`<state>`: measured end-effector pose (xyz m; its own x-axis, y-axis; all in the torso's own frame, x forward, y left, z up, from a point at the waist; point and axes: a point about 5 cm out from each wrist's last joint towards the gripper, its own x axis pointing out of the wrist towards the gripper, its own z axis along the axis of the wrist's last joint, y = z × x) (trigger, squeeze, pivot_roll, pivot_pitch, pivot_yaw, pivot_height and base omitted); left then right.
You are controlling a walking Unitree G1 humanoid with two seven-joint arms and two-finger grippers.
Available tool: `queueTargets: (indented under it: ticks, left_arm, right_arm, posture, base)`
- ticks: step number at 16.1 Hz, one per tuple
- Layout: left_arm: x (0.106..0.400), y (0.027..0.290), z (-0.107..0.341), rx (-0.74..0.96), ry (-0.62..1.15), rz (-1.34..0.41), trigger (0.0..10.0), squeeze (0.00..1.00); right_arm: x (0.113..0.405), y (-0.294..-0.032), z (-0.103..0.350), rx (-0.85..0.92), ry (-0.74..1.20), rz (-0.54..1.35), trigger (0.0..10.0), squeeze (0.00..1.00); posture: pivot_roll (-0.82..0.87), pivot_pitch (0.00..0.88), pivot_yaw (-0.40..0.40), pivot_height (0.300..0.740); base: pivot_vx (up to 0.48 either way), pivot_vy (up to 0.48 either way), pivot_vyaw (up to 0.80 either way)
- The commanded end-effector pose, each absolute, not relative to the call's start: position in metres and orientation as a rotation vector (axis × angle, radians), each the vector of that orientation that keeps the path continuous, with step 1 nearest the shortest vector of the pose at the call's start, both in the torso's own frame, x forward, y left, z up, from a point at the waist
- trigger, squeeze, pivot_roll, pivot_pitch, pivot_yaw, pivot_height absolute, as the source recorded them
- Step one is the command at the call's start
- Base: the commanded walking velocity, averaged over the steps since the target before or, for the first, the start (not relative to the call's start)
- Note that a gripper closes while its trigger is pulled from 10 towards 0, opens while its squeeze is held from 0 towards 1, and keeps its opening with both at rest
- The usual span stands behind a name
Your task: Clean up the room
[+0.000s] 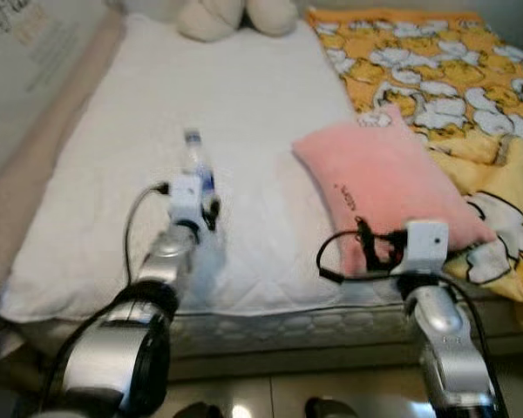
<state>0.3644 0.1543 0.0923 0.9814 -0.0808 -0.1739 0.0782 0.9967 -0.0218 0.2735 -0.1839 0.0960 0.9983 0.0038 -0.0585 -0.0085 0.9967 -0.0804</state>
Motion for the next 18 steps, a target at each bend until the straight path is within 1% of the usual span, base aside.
queueTargets:
  ticks: [1, 2, 3, 4, 5, 6, 7, 8, 9, 10, 11, 12, 15, 18]
  left_arm:
    - [0.36, 0.165, 0.111, -0.011, 0.025, -0.093, 0.0, 0.0]
    - [0.354, 0.172, 0.113, 0.013, -0.011, -0.084, 0.0, 0.0]
    - [0.339, 0.183, 0.115, 0.086, -0.058, -0.079, 0.0, 0.0]
    - [0.306, 0.195, 0.11, 0.169, -0.084, -0.123, 0.0, 0.0]
    - [0.292, 0.2, 0.103, 0.178, -0.073, -0.127, 0.0, 0.0]
    - [0.268, 0.201, 0.095, 0.172, -0.076, -0.107, 0.0, 0.0]
    - [0.261, 0.185, 0.098, 0.081, -0.091, -0.121, 0.0, 0.0]
    - [0.266, 0.177, 0.102, 0.057, -0.099, -0.138, 0.0, 0.0]
    - [0.277, 0.161, 0.109, 0.011, -0.101, -0.186, 2.5, 0.0]
    - [0.279, 0.15, 0.115, 0.037, -0.107, -0.227, 10.0, 0.0]
    - [0.282, 0.147, 0.115, 0.081, -0.101, -0.253, 10.0, 0.0]
    - [0.285, 0.146, 0.112, 0.057, -0.079, -0.244, 10.0, 0.0]
    - [0.283, 0.135, 0.115, 0.011, -0.074, -0.289, 10.0, 0.0]
    - [0.283, 0.135, 0.105, 0.007, -0.025, -0.288, 10.0, 0.0]
  right_arm:
    - [0.276, -0.183, 0.095, -0.073, 0.045, 0.012, 10.0, 0.0]
    - [0.276, -0.181, 0.095, -0.073, 0.041, 0.019, 10.0, 0.0]
    - [0.276, -0.181, 0.094, -0.066, 0.039, 0.018, 10.0, 0.0]
    - [0.272, -0.186, 0.092, -0.055, 0.027, 0.007, 10.0, 0.0]
    - [0.268, -0.189, 0.094, -0.051, 0.001, -0.012, 10.0, 0.0]
    - [0.26, -0.195, 0.1, -0.023, -0.06, -0.031, 10.0, 0.0]
    - [0.251, -0.196, 0.102, -0.045, -0.096, -0.011, 10.0, 0.0]
    - [0.249, -0.194, 0.102, -0.048, -0.095, -0.008, 10.0, 0.0]
    - [0.247, -0.192, 0.1, -0.032, -0.068, -0.005, 10.0, 0.0]
    - [0.248, -0.193, 0.099, -0.038, -0.056, 0.009, 10.0, 0.0]
    - [0.253, -0.191, 0.097, -0.04, -0.047, 0.002, 10.0, 0.0]
    - [0.257, -0.191, 0.095, -0.042, -0.039, -0.002, 10.0, 0.0]
    - [0.26, -0.194, 0.093, -0.028, -0.018, -0.023, 10.0, 0.0]
    - [0.259, -0.195, 0.088, -0.026, 0.01, -0.013, 10.0, 0.0]
  posture:
    - [-0.11, 0.0, 0.014, 0.74]
    - [-0.1, 0.0, 0.006, 0.74]
    - [-0.08, 0.0, 0.0, 0.74]
    - [-0.07, 0.0, 0.001, 0.74]
    - [-0.07, 0.0, 0.004, 0.74]
    - [-0.08, 0.0, 0.013, 0.74]
    - [-0.08, 0.0, 0.008, 0.74]
    - [-0.08, 0.0, 0.004, 0.74]
    - [-0.09, 0.0, 0.001, 0.74]
    - [-0.11, 0.0, 0.008, 0.74]
    - [-0.12, 0.0, 0.013, 0.74]
    - [-0.14, 0.0, 0.019, 0.74]
    - [-0.14, 0.0, 0.021, 0.74]
    - [-0.13, 0.0, 0.011, 0.74]
  base:
    - [0.0, 0.0, 0.0]
    - [0.0, 0.0, 0.0]
    - [0.0, 0.0, 0.0]
    - [0.0, 0.0, 0.0]
    - [0.0, 0.0, 0.0]
    - [0.0, 0.0, 0.0]
    - [0.0, 0.0, 0.0]
    - [0.0, 0.0, 0.0]
    - [0.0, 0.0, 0.0]
    - [0.0, 0.0, 0.0]
    - [0.0, 0.0, 0.0]
    - [0.0, 0.0, 0.0]
    - [0.0, -0.48, 0.0]
    - [0.0, -0.48, 0.0]
